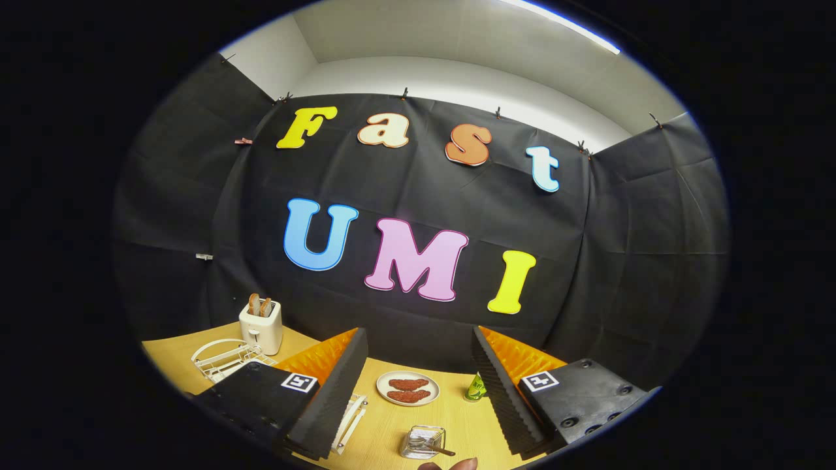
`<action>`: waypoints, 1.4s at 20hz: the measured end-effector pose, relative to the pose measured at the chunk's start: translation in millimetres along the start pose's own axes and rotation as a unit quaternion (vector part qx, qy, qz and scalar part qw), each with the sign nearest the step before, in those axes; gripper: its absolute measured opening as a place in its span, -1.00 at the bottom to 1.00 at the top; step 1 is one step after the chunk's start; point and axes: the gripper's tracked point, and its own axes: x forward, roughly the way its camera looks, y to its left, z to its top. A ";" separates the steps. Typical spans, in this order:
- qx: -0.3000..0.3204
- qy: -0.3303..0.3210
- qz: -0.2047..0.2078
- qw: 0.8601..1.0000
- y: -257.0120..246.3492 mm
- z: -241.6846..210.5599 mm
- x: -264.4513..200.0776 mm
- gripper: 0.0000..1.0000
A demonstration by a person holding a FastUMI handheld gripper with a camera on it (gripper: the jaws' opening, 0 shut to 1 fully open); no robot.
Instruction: Take the plate from the dish rack, then take the spoon from the basket and place it into the plate.
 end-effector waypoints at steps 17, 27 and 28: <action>0.028 0.078 0.046 0.996 44.7 -31.6 21.2 0.94; 0.089 0.344 0.076 0.931 120.8 -178.5 64.3 0.95; 0.095 0.370 0.075 0.921 127.2 -192.7 67.5 0.95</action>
